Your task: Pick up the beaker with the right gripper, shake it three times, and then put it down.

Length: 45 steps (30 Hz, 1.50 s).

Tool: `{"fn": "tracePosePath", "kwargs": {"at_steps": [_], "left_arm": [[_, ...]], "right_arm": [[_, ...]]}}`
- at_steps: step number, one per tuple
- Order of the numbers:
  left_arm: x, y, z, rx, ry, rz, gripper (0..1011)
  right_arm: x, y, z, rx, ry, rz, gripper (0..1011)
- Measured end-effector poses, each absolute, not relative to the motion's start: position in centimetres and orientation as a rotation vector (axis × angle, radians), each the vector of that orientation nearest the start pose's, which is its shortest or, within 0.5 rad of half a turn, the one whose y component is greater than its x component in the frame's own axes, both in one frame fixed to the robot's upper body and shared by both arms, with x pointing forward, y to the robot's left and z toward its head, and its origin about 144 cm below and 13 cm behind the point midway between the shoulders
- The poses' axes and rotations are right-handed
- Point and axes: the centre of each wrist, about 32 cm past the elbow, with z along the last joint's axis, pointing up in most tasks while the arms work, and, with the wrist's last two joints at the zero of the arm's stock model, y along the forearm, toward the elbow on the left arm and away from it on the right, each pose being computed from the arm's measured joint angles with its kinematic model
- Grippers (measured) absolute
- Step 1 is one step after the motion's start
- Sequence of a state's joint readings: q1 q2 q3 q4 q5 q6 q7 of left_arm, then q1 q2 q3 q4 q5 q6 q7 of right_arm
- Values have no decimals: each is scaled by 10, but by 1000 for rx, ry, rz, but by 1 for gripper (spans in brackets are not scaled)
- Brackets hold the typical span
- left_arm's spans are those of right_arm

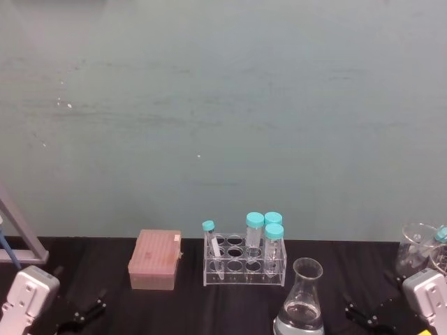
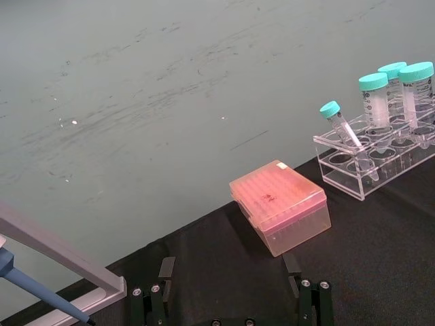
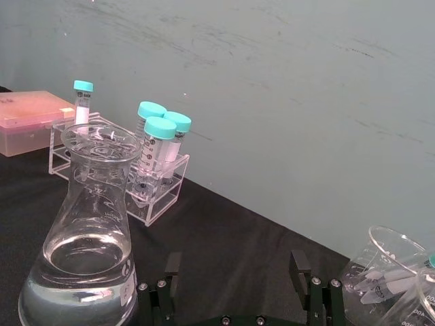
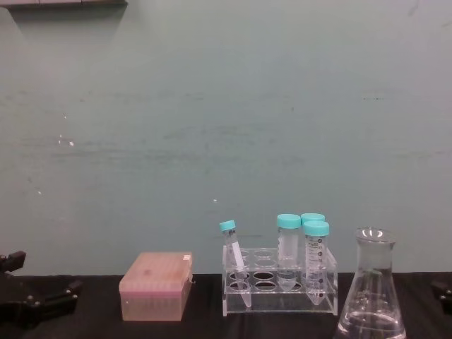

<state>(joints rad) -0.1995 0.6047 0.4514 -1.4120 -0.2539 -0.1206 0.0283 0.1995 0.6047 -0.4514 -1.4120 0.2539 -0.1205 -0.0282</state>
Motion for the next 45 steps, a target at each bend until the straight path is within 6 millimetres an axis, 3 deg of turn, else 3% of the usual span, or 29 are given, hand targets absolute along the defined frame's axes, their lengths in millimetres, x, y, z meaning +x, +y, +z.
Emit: {"fn": "tracePosePath", "kwargs": {"at_steps": [22, 27, 32, 38, 45], "left_arm": [[489, 310, 1140, 304, -285, 1248, 1000], [489, 310, 1140, 304, -285, 1248, 1000], [489, 310, 1140, 304, -285, 1248, 1000], [489, 310, 1140, 304, -285, 1248, 1000], [489, 310, 1140, 304, -285, 1248, 1000]], "right_arm": [[492, -313, 1141, -295, -287, -1272, 1002], [504, -324, 1153, -193, -295, -1347, 1003], [517, -332, 1178, 0, -316, -1367, 1003], [516, -332, 1202, 177, -295, -1218, 1002], [502, -324, 1203, 198, -213, -997, 1003]]}}
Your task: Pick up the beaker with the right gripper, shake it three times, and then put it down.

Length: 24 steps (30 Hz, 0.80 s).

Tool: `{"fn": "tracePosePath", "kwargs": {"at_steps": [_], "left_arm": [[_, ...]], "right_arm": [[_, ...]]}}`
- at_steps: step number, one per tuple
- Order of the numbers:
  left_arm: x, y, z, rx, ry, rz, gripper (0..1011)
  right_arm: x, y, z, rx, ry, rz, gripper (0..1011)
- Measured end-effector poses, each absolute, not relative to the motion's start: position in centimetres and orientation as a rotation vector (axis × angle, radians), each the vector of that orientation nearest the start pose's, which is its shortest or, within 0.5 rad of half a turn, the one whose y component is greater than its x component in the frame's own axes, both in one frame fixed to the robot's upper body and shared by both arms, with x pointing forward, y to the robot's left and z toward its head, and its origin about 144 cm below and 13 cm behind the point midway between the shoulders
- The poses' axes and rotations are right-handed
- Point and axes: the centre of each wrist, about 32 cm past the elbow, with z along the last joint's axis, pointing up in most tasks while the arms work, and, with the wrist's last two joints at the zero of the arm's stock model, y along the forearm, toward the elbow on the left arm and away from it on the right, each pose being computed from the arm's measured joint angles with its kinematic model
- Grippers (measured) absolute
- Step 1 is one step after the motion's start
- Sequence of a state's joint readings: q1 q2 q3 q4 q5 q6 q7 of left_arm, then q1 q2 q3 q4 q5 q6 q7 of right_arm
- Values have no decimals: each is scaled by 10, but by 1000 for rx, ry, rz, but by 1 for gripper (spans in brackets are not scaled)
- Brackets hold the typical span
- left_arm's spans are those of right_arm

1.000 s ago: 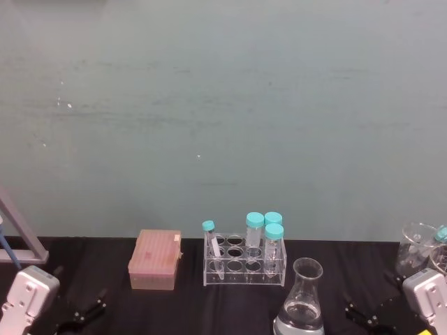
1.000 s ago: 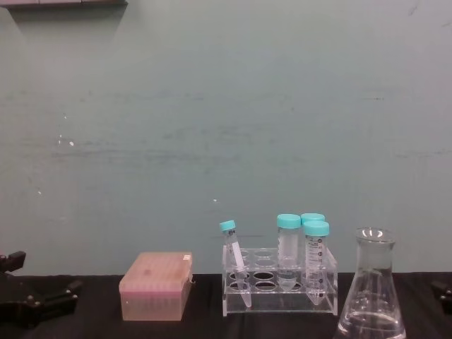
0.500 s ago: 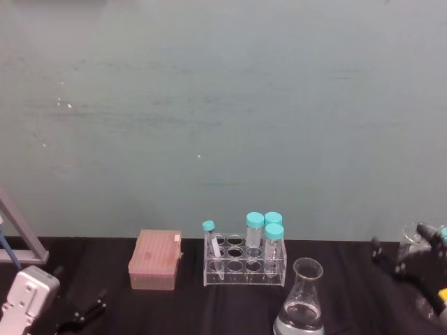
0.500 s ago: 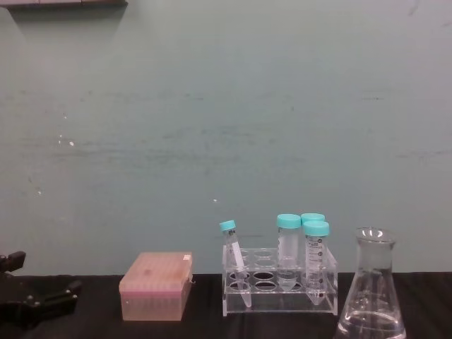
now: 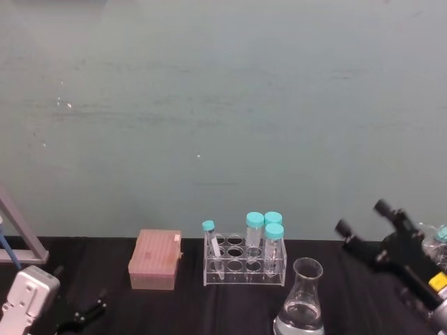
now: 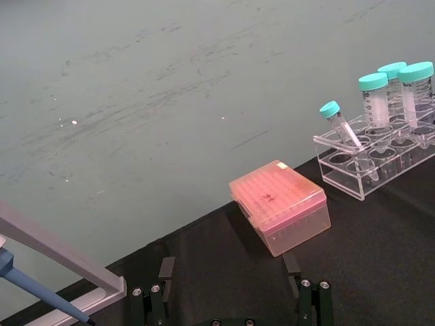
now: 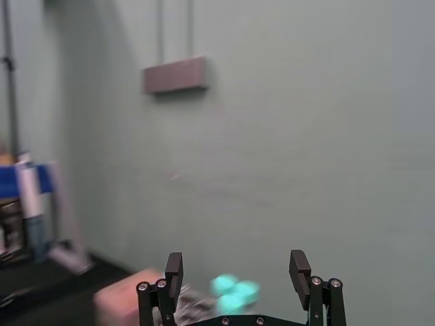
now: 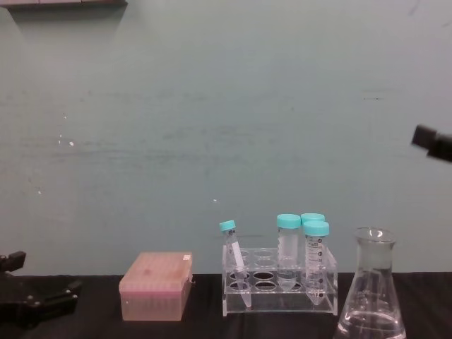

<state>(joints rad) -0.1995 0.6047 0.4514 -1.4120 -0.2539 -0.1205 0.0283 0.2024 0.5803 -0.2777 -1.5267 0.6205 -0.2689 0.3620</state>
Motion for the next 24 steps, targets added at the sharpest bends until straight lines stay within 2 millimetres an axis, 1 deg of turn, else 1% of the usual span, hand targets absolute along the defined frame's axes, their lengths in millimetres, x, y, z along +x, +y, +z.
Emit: {"fn": "tracePosePath", "kwargs": {"at_steps": [3, 5, 10, 18, 24], "left_arm": [[489, 310, 1140, 304, -285, 1248, 1000], [489, 310, 1140, 304, -285, 1248, 1000], [489, 310, 1140, 304, -285, 1248, 1000], [489, 310, 1140, 304, -285, 1248, 1000], [489, 310, 1140, 304, -285, 1248, 1000]], "right_arm": [[498, -321, 1199, 170, -178, -965, 1003], [493, -317, 1193, 125, -125, -942, 1003], [490, -315, 1185, 79, -65, -929, 1003], [490, -313, 1173, 14, 7, -938, 1003], [494, -308, 1165, -31, 19, -937, 1002]]}}
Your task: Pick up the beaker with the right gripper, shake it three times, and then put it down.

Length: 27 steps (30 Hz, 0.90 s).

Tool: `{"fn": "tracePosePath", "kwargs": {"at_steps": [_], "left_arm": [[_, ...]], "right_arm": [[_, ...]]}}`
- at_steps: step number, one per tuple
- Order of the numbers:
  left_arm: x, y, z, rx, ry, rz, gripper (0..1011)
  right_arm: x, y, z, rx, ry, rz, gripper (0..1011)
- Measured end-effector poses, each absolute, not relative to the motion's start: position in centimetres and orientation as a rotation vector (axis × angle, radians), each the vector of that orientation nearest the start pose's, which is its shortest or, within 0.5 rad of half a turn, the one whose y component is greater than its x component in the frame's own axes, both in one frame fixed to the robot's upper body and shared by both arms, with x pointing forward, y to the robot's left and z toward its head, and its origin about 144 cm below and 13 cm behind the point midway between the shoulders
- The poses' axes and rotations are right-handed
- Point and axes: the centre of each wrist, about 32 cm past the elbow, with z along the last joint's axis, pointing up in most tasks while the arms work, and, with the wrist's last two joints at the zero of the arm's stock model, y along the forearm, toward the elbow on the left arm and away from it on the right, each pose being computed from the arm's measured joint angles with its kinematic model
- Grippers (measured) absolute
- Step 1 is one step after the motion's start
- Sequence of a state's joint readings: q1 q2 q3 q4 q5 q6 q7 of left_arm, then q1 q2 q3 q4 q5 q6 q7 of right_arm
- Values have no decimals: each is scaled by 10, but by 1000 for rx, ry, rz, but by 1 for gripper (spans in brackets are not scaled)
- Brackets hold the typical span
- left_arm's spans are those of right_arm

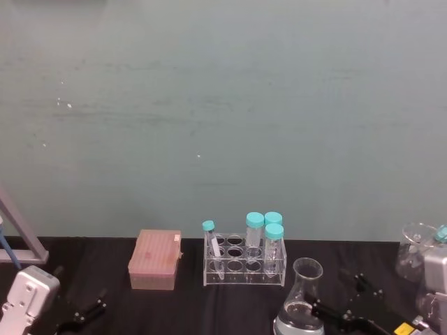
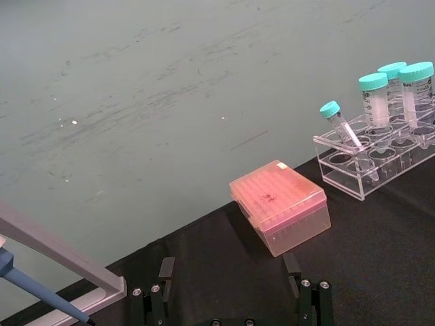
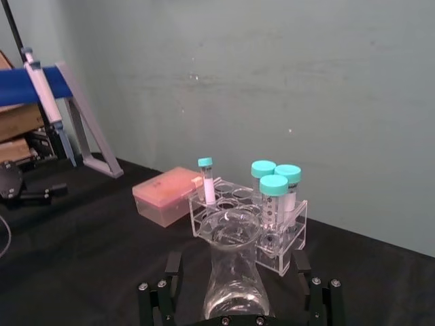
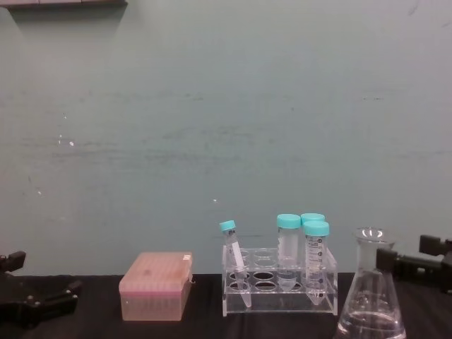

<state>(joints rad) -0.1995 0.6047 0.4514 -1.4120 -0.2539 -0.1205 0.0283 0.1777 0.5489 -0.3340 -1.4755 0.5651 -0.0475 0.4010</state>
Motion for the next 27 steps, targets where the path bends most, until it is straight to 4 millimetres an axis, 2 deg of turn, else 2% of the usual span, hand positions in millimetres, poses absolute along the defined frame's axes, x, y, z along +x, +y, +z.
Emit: {"fn": "tracePosePath", "kwargs": {"at_steps": [10, 27], "left_arm": [[489, 310, 1140, 304, -285, 1248, 1000], [489, 310, 1140, 305, -285, 1248, 1000]], "right_arm": [[506, -298, 1155, -61, 0, -942, 1003], [516, -287, 1151, -57, -9, -964, 1003]]}}
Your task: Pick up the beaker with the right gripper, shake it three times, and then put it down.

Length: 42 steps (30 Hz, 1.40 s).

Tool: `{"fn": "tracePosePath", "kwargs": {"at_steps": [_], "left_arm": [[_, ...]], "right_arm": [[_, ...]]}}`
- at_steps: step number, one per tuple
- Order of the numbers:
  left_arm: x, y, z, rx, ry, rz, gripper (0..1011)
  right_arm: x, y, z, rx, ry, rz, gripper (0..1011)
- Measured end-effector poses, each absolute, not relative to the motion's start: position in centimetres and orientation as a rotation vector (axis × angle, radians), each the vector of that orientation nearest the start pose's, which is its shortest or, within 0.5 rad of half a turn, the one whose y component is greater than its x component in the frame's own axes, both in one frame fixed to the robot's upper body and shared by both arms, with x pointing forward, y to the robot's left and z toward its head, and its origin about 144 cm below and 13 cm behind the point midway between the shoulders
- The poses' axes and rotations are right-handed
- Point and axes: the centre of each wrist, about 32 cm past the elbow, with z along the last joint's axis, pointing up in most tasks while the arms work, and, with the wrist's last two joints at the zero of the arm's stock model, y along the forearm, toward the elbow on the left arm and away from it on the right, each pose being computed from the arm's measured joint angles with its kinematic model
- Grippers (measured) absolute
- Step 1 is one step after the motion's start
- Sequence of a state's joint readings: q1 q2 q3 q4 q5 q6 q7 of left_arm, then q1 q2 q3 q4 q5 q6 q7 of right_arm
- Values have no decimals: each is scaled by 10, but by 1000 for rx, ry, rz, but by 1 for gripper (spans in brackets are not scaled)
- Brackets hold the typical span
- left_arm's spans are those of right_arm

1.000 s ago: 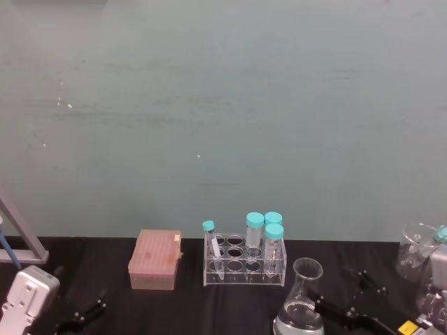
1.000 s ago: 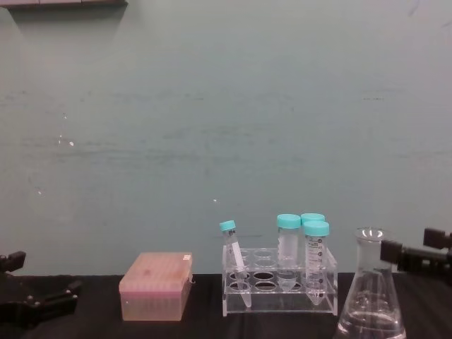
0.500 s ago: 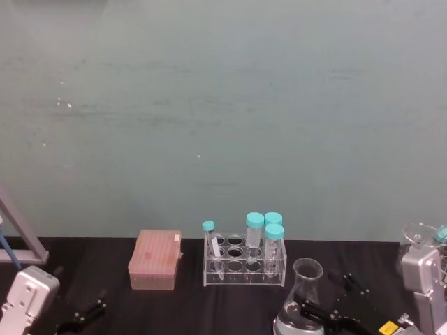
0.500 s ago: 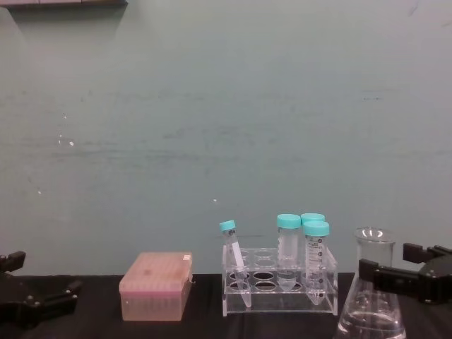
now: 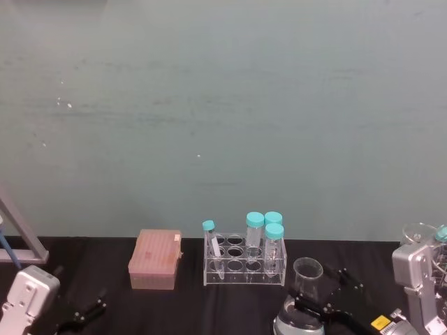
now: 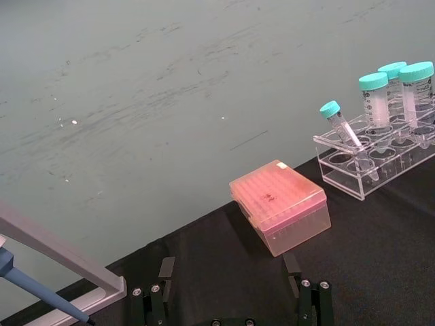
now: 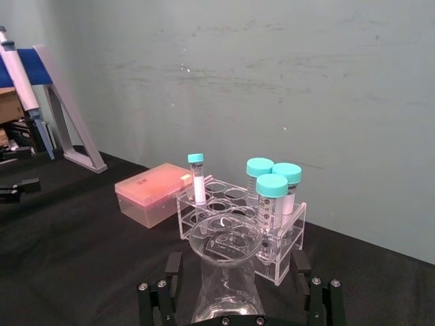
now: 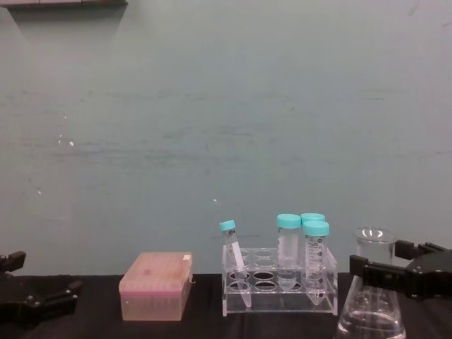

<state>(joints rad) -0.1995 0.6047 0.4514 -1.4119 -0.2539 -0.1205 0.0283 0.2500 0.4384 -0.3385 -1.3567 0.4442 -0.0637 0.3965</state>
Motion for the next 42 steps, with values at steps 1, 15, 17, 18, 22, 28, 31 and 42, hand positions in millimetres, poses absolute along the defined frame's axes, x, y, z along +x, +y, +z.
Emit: {"fn": "tracePosePath", "kwargs": {"at_steps": [1, 15, 17, 18, 22, 28, 31, 42], "left_arm": [[489, 310, 1140, 304, -285, 1248, 1000], [489, 310, 1140, 304, -285, 1248, 1000], [489, 310, 1140, 304, -285, 1248, 1000], [489, 310, 1140, 304, -285, 1248, 1000], [489, 310, 1140, 305, -285, 1248, 1000], [489, 310, 1140, 304, -285, 1248, 1000], [489, 310, 1140, 304, -285, 1248, 1000], [489, 310, 1140, 304, -285, 1248, 1000]], "right_arm": [[517, -286, 1151, -56, -10, -966, 1003], [520, -281, 1150, -56, -9, -966, 1003], [520, -280, 1150, -56, -9, -965, 1003], [521, -280, 1150, -57, -9, -965, 1003], [522, -279, 1150, -58, -9, -963, 1003], [522, -278, 1150, -60, -9, -963, 1003], [522, -278, 1150, -60, -9, -963, 1003], [522, -279, 1150, -60, -9, -962, 904]]}}
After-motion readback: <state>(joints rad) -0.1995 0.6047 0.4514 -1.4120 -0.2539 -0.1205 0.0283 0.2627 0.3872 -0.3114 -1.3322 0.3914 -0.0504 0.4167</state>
